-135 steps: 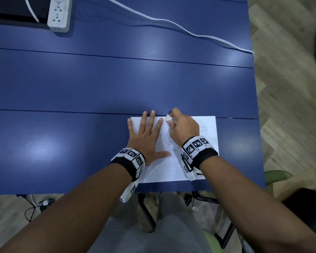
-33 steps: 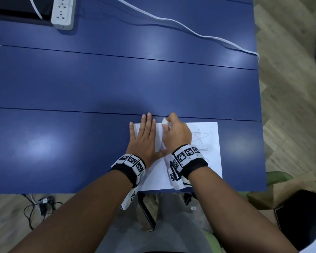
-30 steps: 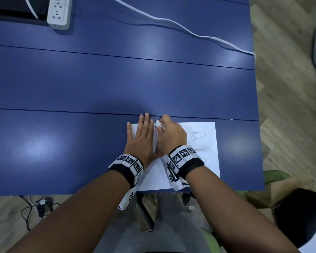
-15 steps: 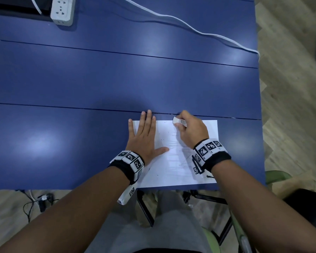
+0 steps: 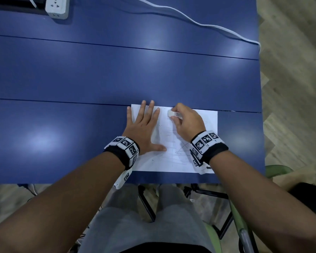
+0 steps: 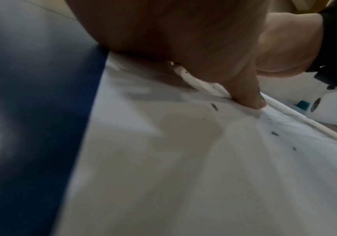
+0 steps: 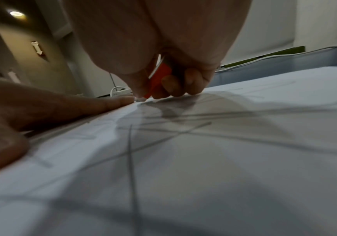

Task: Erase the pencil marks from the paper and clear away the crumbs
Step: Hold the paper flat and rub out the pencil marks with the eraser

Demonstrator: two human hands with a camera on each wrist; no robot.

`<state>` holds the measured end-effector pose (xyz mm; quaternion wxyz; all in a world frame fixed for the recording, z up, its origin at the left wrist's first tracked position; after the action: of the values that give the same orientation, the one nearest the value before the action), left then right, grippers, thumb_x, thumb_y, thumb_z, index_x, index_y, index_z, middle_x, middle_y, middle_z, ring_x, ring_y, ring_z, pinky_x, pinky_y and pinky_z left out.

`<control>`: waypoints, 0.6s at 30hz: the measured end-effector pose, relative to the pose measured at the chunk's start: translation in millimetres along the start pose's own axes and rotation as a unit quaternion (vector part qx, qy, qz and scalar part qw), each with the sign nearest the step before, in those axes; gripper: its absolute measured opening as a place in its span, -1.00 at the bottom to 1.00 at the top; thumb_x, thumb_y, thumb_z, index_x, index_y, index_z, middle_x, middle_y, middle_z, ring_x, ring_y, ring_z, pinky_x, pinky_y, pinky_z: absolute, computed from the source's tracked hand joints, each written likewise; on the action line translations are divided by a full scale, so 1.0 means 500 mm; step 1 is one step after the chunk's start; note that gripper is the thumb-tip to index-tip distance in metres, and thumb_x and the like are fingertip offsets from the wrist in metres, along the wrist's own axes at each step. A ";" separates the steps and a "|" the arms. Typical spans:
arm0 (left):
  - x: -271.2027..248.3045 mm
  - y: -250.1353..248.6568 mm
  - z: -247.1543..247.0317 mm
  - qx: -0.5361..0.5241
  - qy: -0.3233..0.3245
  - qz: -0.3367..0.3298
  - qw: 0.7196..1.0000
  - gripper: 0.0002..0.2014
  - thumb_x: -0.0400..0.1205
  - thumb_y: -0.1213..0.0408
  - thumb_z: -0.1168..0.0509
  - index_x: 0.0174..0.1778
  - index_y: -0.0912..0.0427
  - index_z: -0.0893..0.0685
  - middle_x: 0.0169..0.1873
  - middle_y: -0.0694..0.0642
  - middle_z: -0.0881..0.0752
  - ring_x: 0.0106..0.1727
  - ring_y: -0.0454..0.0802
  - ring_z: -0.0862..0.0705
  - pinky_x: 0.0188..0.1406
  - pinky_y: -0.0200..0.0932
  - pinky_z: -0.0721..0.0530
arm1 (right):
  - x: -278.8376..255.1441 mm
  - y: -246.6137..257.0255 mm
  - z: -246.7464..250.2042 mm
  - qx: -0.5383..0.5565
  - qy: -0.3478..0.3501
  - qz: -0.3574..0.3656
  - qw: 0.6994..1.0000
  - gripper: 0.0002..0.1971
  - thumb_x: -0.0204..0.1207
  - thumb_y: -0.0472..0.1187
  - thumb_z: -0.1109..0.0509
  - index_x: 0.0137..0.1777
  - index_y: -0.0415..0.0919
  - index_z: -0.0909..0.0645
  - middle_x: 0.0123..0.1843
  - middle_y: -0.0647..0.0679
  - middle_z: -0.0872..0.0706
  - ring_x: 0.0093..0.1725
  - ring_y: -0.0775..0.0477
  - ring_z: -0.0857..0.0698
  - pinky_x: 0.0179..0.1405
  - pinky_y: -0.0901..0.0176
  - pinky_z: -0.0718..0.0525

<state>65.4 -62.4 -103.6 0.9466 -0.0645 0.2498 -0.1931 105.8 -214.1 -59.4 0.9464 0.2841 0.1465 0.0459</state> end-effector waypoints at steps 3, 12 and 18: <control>0.000 -0.002 -0.003 -0.001 -0.002 0.000 1.000 0.37 0.28 -0.76 0.05 0.75 0.14 0.38 0.70 0.15 0.51 0.71 0.22 0.51 0.57 0.61 0.38 | -0.003 0.010 -0.014 -0.027 0.024 0.009 0.999 -0.83 0.61 -0.10 -0.36 0.13 -0.10 -0.54 0.02 0.00 -0.75 -0.02 -0.14 -0.69 -0.09 0.00 -0.64; 0.002 -0.005 -0.002 0.023 0.003 0.005 1.000 0.34 0.31 -0.74 0.07 0.74 0.17 0.40 0.69 0.19 0.52 0.71 0.27 0.50 0.56 0.66 0.28 | -0.019 0.037 -0.031 -0.093 0.072 0.059 0.991 -0.83 0.60 -0.06 -0.34 0.14 -0.03 -0.54 0.07 0.05 -0.77 0.03 -0.18 -0.72 -0.08 -0.02 -0.66; 0.001 -0.004 -0.005 0.031 0.007 0.010 0.999 0.36 0.32 -0.76 0.06 0.73 0.18 0.40 0.69 0.20 0.52 0.71 0.27 0.50 0.56 0.65 0.28 | -0.050 0.050 -0.055 -0.108 0.105 0.092 0.984 -0.86 0.60 -0.06 -0.33 0.11 0.00 -0.55 0.03 0.07 -0.77 -0.01 -0.17 -0.72 -0.10 -0.04 -0.66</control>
<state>64.0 -64.6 -105.7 0.9483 -0.0310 0.2512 -0.1915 73.7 -183.1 -61.2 0.9425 0.1859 0.2130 0.1780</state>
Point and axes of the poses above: each hand's wrist, its own x-axis towards the middle knuckle, its own z-axis out of the back of the hand, y = z × x, the point moved 8 cm from there along x, towards the middle knuckle
